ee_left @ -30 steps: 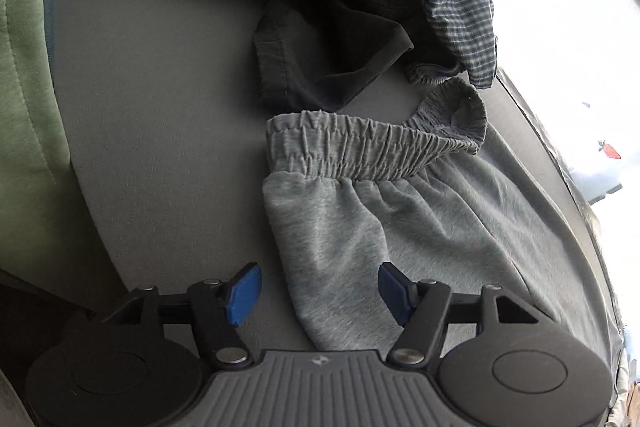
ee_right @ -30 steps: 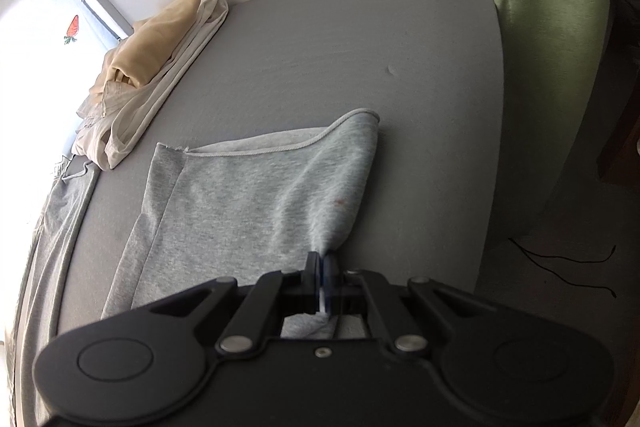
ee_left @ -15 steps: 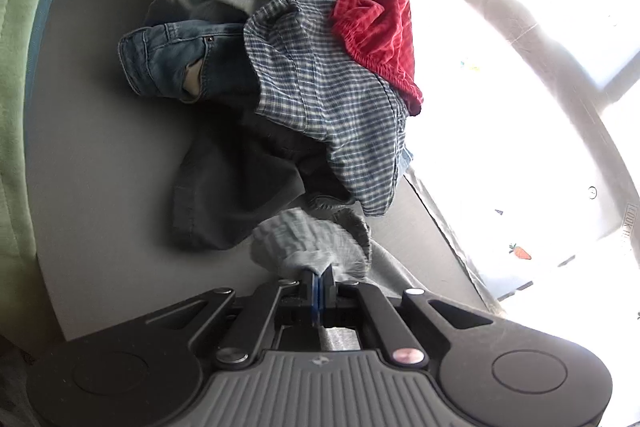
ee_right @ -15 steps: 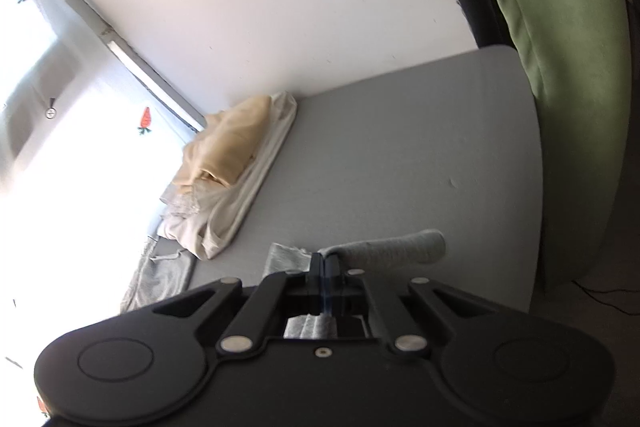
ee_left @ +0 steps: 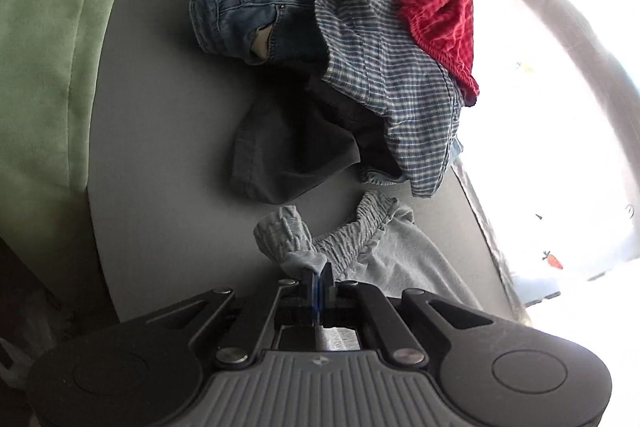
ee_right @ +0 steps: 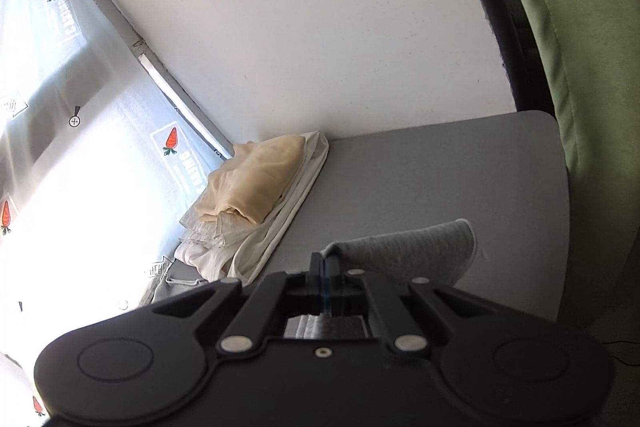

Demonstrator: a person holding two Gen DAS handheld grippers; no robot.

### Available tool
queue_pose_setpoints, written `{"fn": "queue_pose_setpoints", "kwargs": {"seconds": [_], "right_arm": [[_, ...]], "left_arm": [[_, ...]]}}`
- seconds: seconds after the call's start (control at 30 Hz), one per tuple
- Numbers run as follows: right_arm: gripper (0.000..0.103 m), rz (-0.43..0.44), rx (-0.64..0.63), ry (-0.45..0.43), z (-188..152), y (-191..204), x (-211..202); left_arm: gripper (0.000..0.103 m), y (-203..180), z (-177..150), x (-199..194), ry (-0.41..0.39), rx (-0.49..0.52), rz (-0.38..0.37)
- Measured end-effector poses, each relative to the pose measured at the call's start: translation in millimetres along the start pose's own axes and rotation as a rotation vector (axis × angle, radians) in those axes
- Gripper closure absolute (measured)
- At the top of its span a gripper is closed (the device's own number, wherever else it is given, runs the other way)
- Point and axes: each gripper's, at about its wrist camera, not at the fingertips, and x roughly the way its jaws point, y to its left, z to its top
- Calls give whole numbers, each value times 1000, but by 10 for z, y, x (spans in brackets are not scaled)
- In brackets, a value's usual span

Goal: Fold clothes

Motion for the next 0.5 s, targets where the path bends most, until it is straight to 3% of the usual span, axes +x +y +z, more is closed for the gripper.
{"fn": "queue_pose_setpoints", "kwargs": {"seconds": [0.5], "right_arm": [[102,129,-112,-11,234,985,638]], "left_arm": [[103,-389,233,209,-95,-33,-65]]}}
